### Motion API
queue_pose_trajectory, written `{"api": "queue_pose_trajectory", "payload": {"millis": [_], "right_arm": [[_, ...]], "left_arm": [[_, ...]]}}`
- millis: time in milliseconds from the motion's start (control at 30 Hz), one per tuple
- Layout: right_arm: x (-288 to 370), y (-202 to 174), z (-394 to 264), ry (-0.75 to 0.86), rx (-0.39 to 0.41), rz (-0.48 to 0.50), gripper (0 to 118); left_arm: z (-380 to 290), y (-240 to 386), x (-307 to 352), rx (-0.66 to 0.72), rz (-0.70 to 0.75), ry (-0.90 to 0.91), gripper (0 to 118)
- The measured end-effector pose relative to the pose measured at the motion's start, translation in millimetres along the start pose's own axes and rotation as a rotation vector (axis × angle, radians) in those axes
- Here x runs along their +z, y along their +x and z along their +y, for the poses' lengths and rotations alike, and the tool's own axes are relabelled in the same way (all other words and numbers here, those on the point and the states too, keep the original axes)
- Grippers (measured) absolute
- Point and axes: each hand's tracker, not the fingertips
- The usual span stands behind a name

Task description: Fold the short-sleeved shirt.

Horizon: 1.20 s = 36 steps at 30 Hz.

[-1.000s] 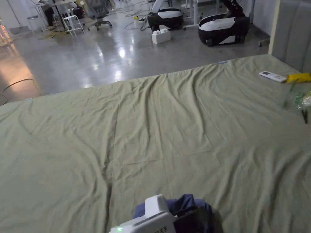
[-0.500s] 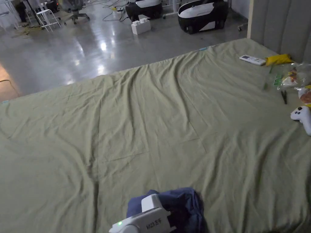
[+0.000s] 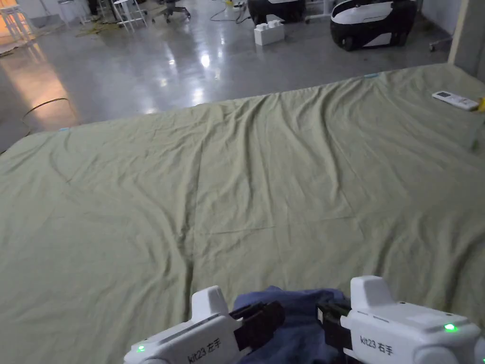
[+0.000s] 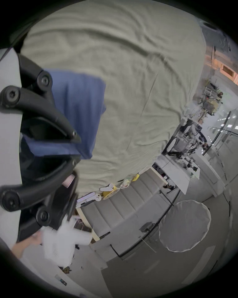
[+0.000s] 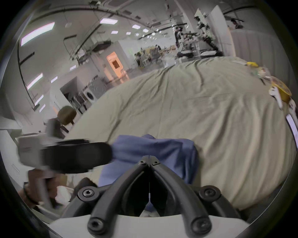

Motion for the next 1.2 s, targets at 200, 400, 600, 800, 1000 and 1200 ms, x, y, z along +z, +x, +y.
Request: {"api": "queue_pose_trajectory", "payload": {"millis": [200, 400, 600, 800, 1000, 1200], "right_arm": [[-58.9, 21.8, 4.1, -0.327, -0.055, -0.178, 0], [-60.8, 10.9, -0.8, -0.336, 0.066, -0.204, 0], [-59.7, 17.1, 0.7, -0.335, 0.047, -0.179, 0], [-56.1, 22.5, -5.1, -0.306, 0.007, -0.157, 0], [-1.0, 16.9, 15.3, -0.055, -0.239, 0.086, 0], [37.2, -1.9, 13.9, -0.022, -0.166, 0.187, 0]], "left_arm": [[-7.7, -53.7, 21.9, 0.065, -0.005, -0.107, 96], [-5.5, -97.1, -9.5, 0.287, -0.081, -0.14, 97], [-4.5, -119.5, -63.1, 0.395, -0.229, -0.227, 92], [-5.8, -101.2, -79.2, 0.312, -0.126, -0.267, 30], [24.3, -114.6, -13.3, 0.401, -0.238, -0.107, 28], [105.7, -237.7, 155.0, 0.36, -0.01, 0.075, 28]]}}
